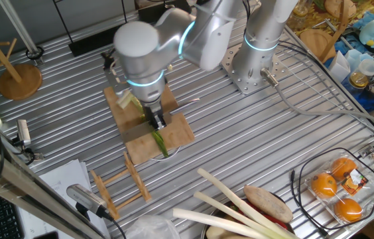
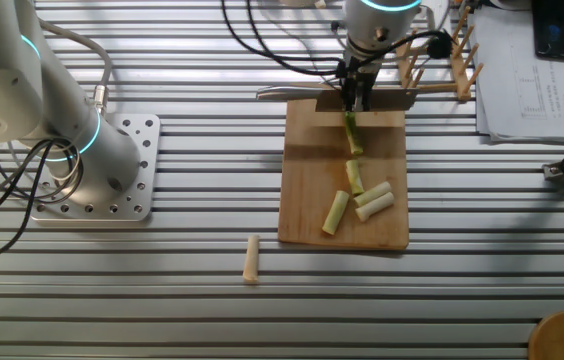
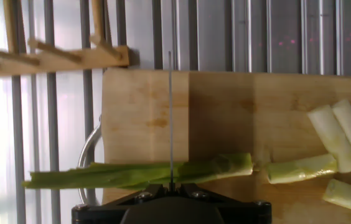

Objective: Chop the scallions

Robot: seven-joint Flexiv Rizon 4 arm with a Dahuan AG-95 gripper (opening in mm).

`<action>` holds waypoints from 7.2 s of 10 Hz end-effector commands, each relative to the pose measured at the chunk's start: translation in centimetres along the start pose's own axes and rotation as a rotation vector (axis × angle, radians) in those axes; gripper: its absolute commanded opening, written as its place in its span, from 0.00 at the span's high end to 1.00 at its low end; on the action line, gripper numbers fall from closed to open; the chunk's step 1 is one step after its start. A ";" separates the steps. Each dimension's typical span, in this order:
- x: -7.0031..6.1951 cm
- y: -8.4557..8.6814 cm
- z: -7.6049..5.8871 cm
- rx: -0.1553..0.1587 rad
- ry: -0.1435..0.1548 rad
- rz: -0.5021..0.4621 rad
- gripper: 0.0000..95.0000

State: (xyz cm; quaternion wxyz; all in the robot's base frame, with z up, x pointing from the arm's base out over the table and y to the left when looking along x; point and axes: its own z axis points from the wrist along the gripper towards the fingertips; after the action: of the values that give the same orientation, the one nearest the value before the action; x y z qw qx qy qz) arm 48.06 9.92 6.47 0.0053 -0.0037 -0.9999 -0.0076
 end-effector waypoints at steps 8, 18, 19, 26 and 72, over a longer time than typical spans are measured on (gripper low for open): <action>0.0 1.2 0.4 -0.006 0.010 0.022 1.00; 0.7 0.2 0.8 0.021 0.032 0.013 1.00; 0.8 -0.3 0.7 0.019 0.033 0.008 1.00; 1.7 -3.0 1.0 0.035 0.045 -0.021 1.00; 2.5 -4.9 1.0 0.027 -0.037 -0.038 1.00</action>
State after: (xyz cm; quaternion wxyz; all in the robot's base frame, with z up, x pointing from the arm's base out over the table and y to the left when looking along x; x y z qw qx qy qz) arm 45.47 4.90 5.61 -0.0123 0.0147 -0.9998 0.0064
